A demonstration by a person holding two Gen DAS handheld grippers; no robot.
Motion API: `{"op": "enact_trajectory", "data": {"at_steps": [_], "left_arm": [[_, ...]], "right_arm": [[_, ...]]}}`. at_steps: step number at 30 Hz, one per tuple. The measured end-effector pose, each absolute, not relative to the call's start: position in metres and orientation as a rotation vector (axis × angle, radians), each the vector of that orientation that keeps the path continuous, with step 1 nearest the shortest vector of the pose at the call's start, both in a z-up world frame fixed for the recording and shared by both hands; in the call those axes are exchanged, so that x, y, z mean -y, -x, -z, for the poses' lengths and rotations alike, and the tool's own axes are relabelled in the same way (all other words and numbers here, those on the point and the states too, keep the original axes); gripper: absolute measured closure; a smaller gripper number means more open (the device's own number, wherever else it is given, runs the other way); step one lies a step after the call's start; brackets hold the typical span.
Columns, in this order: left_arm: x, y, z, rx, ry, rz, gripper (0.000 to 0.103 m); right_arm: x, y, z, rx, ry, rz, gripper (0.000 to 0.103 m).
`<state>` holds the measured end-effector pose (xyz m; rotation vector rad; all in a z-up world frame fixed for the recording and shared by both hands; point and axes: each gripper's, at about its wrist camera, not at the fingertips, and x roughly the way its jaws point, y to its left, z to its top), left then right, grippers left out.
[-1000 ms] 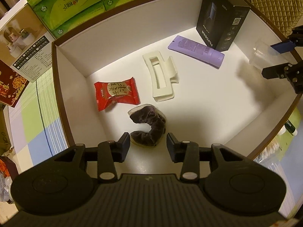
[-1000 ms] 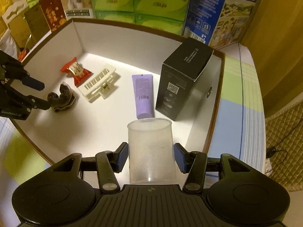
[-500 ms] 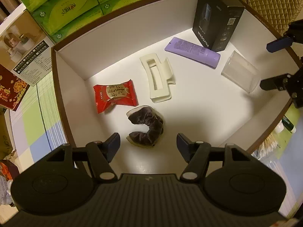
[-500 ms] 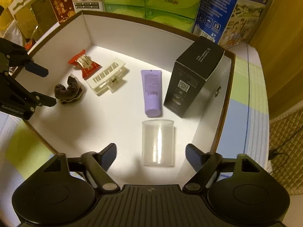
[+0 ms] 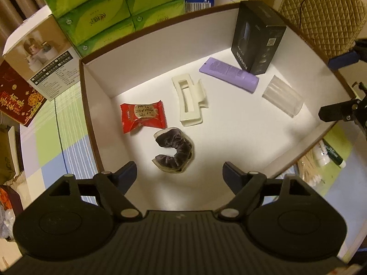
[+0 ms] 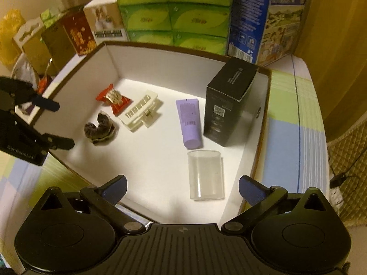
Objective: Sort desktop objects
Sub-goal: 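Pull both open tools back out of the brown box toward the remaining items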
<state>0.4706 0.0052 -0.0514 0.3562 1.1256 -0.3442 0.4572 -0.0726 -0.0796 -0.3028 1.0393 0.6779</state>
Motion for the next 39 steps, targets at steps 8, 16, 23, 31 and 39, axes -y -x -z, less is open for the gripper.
{"op": "enact_trajectory", "data": {"at_steps": [8, 16, 23, 31, 39], "left_arm": [[-0.007, -0.449, 0.034, -1.082, -0.329, 0.312, 0.019], [-0.009, -0.423, 0.014, -1.025, -0.308, 0.287, 0.018], [-0.013, -0.4, -0.001, -0.987, -0.272, 0.266, 0.018], [-0.017, -0.37, -0.011, -0.942, -0.256, 0.219, 0.017], [-0.023, -0.341, -0.017, -0.916, -0.224, 0.187, 0.014]], "right_arm": [[0.087, -0.442, 0.067, -1.011, 0.225, -0.667, 0.002], [0.096, -0.415, 0.052, -0.963, 0.167, -0.656, 0.002], [0.103, -0.39, 0.044, -0.931, 0.141, -0.651, 0.002], [0.113, -0.363, 0.038, -0.905, 0.091, -0.634, 0.002], [0.118, -0.338, 0.035, -0.893, 0.081, -0.617, 0.002]]}}
